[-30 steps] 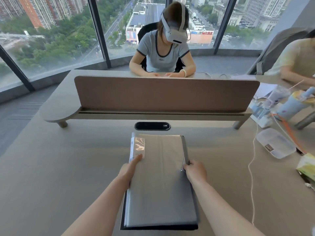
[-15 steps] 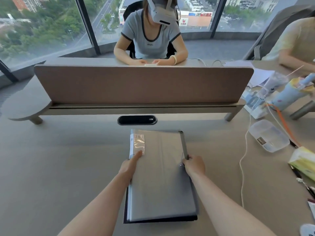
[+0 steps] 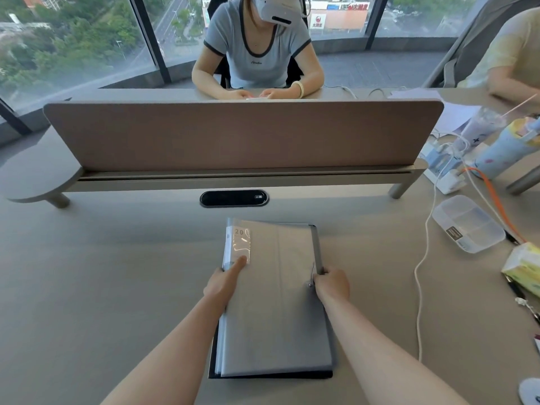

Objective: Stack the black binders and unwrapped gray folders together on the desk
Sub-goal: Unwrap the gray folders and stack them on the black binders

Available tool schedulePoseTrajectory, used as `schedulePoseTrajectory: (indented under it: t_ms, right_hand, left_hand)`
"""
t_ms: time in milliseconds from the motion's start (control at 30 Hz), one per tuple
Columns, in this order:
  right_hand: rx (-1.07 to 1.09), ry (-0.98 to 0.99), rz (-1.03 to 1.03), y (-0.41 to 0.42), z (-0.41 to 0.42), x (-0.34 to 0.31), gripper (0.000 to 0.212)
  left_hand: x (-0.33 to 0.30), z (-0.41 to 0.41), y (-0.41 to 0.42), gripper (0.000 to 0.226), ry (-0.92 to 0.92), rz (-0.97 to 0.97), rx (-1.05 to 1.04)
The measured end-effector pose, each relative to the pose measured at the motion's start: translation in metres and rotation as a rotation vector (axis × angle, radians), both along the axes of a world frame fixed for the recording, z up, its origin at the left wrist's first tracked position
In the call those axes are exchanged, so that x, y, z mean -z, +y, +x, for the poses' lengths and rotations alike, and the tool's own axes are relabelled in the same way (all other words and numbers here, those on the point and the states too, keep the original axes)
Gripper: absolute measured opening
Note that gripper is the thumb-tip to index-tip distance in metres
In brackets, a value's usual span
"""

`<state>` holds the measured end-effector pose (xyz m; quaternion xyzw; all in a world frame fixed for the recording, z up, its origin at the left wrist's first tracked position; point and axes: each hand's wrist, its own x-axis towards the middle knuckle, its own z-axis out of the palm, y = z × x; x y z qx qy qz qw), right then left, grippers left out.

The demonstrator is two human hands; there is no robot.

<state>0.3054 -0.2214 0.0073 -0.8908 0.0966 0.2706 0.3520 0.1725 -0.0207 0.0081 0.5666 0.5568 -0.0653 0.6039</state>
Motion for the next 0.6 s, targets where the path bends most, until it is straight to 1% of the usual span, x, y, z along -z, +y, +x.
schedulePoseTrajectory:
  t_ms: [167,200,300,433,600]
  right_hand:
    - [0.034,0.002,0.007,0.002,-0.003,-0.001,0.015]
    - [0.03,0.002,0.002,0.003,-0.004,-0.001,0.015]
    - [0.019,-0.008,-0.007,0.004,-0.005,0.001,0.015]
    - [0.016,-0.046,0.011,0.005,-0.007,0.006,0.012]
    - [0.035,-0.061,-0.001,0.008,-0.011,0.006,0.01]
  left_hand:
    - [-0.005,0.002,-0.002,0.098,0.035,0.064,0.047]
    - [-0.008,0.002,-0.003,0.097,0.06,0.08,0.058]
    - [-0.003,0.001,0.001,0.106,0.082,0.084,0.061]
    - [0.003,-0.002,0.004,0.103,0.077,0.103,0.082]
    - [-0.004,-0.002,-0.002,0.101,0.097,0.169,0.099]
